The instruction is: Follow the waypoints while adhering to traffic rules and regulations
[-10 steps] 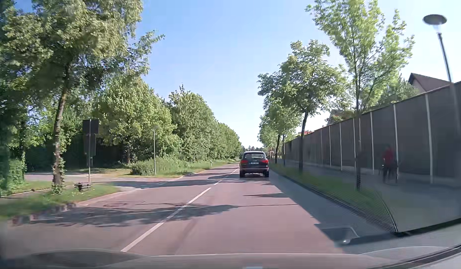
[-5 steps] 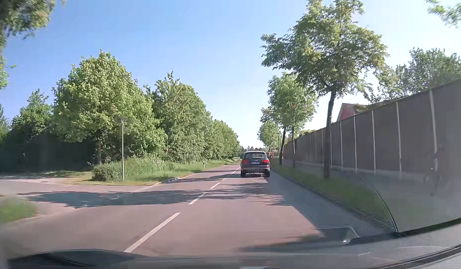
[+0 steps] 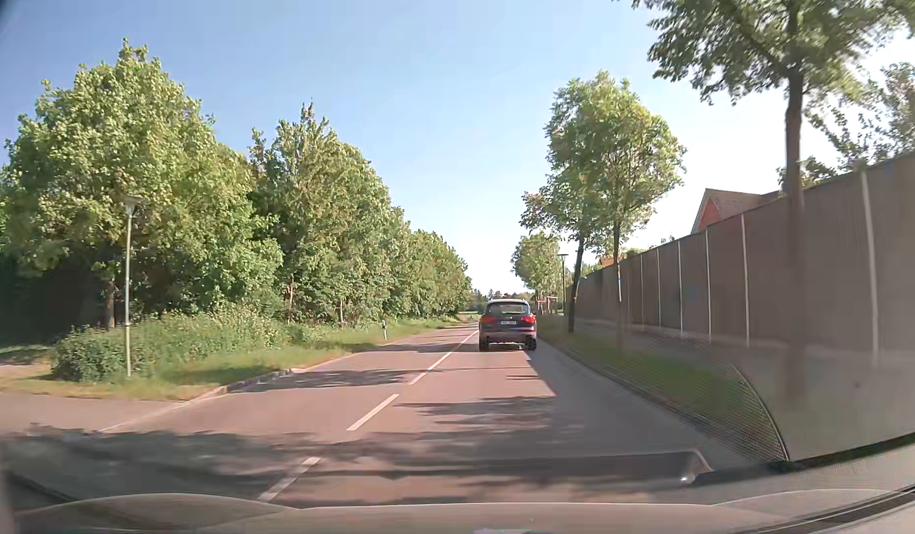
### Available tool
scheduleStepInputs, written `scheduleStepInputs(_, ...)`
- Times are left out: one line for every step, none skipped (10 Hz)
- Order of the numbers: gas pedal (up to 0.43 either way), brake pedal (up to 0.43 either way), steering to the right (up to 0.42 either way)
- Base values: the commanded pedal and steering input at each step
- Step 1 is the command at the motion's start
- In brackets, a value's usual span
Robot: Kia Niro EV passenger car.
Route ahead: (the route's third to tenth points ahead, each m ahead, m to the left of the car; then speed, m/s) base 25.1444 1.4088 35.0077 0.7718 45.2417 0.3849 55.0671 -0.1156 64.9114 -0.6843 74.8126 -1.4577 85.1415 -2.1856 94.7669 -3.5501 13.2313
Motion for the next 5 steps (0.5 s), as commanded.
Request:
scheduleStepInputs(0.177, 0.012, 0.004)
scheduleStepInputs(0.189, 0.012, 0.004)
scheduleStepInputs(0.189, 0.012, 0.004)
scheduleStepInputs(0.189, 0.012, 0.004)
scheduleStepInputs(0.189, 0.012, 0.005)
